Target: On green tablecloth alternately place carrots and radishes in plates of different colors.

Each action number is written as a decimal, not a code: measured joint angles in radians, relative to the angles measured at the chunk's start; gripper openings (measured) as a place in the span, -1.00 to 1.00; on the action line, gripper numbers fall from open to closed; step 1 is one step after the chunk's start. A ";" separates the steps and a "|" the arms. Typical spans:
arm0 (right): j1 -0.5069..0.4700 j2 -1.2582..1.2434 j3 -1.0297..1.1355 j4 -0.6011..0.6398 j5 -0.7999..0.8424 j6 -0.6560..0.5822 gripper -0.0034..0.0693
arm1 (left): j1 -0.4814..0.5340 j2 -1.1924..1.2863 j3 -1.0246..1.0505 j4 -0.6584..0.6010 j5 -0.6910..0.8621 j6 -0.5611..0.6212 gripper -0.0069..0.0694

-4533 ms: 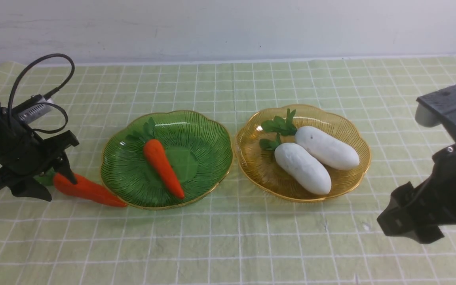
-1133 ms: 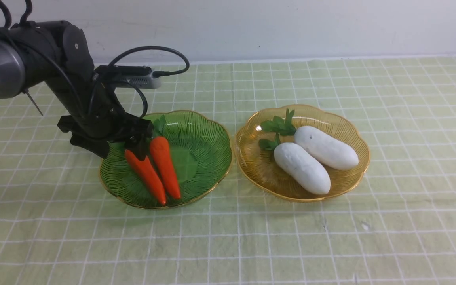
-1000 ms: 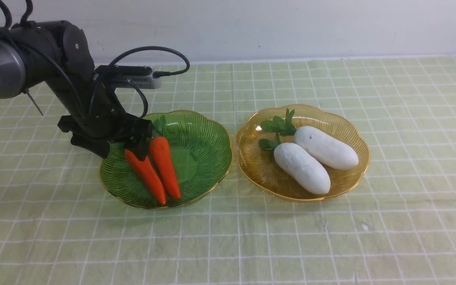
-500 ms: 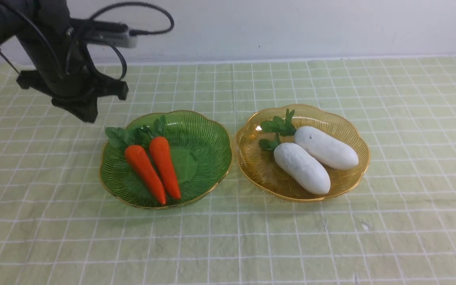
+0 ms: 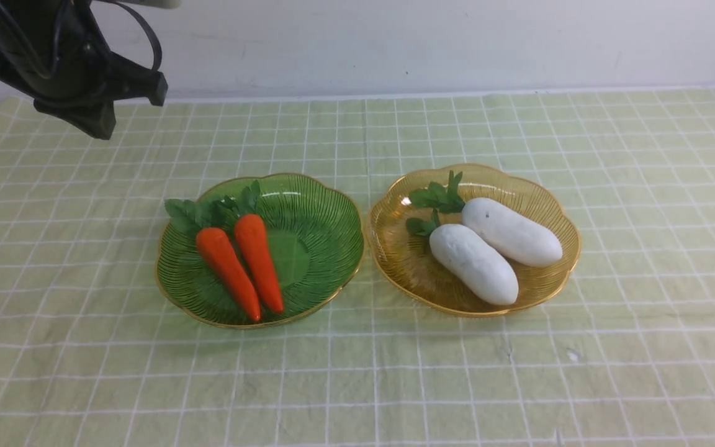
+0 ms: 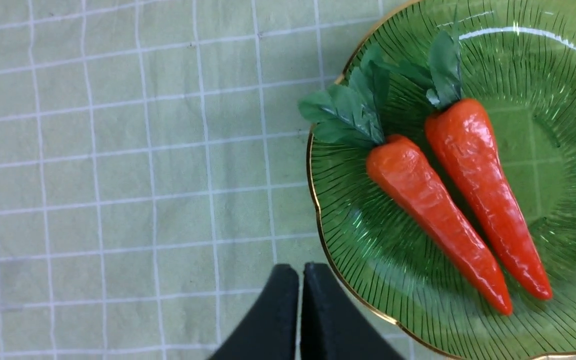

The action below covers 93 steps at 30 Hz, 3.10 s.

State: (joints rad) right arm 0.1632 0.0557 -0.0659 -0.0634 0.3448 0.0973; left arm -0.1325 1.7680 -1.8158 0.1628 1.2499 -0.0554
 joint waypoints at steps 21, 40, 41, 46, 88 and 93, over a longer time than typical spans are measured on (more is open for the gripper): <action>-0.242 -0.063 0.091 0.005 0.013 0.003 -0.95 | 0.000 -0.231 0.040 -0.263 0.004 0.097 -0.84; -0.244 -0.063 0.091 0.008 0.014 0.007 -0.95 | 0.000 -0.762 0.577 -0.349 0.007 0.174 -0.84; -0.244 -0.063 0.091 0.008 0.015 0.007 -0.95 | 0.000 -0.791 0.622 -0.355 0.007 0.174 -0.84; -0.244 -0.063 0.091 0.008 0.015 0.007 -0.95 | 0.000 -1.097 0.936 -0.412 -0.156 0.175 -0.84; -0.244 -0.063 0.091 0.008 0.015 0.007 -0.95 | 0.026 -1.778 1.839 -0.163 -0.864 0.055 -0.84; -0.244 -0.063 0.091 0.008 0.015 0.007 -0.95 | 0.028 -1.778 1.841 -0.163 -0.864 0.044 -0.84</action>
State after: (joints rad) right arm -0.0805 -0.0075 0.0253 -0.0555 0.3599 0.1045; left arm -0.1042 -0.0099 0.0256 0.0000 0.3864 -0.0114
